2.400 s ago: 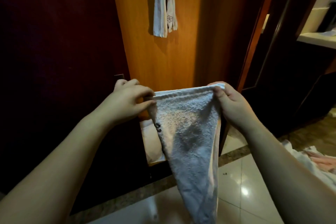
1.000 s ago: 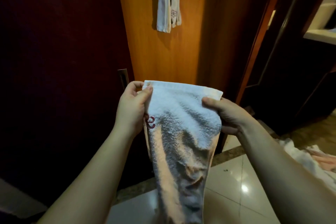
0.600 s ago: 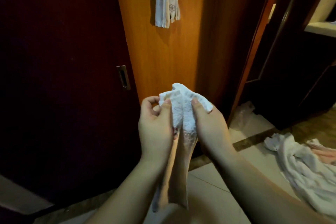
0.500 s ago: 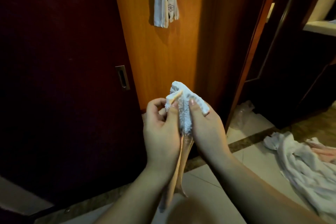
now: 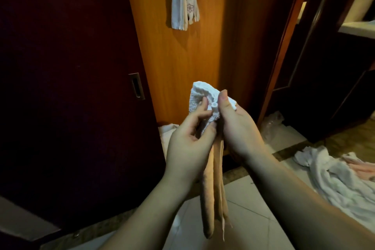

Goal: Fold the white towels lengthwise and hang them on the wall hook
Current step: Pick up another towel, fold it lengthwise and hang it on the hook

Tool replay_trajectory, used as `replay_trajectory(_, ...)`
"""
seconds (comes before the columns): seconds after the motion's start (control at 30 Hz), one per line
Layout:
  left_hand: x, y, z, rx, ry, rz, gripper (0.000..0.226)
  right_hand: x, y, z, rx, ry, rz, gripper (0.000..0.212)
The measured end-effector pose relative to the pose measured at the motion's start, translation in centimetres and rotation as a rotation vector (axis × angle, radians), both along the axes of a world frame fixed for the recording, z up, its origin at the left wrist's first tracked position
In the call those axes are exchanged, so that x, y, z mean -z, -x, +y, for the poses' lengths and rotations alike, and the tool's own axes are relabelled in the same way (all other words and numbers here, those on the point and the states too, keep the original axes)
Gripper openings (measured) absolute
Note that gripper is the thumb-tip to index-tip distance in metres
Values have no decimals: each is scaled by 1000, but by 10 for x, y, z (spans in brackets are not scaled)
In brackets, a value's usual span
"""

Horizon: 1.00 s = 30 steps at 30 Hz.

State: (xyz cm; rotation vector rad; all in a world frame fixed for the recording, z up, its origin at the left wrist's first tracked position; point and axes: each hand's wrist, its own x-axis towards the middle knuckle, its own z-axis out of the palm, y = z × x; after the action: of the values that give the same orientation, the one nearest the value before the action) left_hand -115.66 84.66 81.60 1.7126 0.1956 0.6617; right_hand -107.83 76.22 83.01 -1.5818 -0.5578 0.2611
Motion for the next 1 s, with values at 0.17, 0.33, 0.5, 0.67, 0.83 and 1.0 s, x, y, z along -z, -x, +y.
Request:
replay_trajectory(0.17, -8, -2, 2, 145, -110, 79, 36, -6, -15, -3, -163, 63, -80, 65)
replay_trajectory(0.33, -6, -5, 21, 387, 75, 137, 43, -4, -33, -1, -66, -73, 35, 31)
replay_trajectory(0.5, -8, -12, 37, -142, 163, -161, 21, -8, -54, 7, -22, -237, 176, 28)
replay_trajectory(0.67, -14, -37, 71, 171, 156, 146, 64, -26, -61, 17, -246, -201, 4, 35)
replay_trajectory(0.83, -25, -48, 80, 314, 270, 119, 35, -50, -70, 29, -400, -168, -87, 34)
replay_trajectory(1.0, -40, -74, 81, 327, 364, 70, 42, -64, -92, 42, -391, -229, 92, 45)
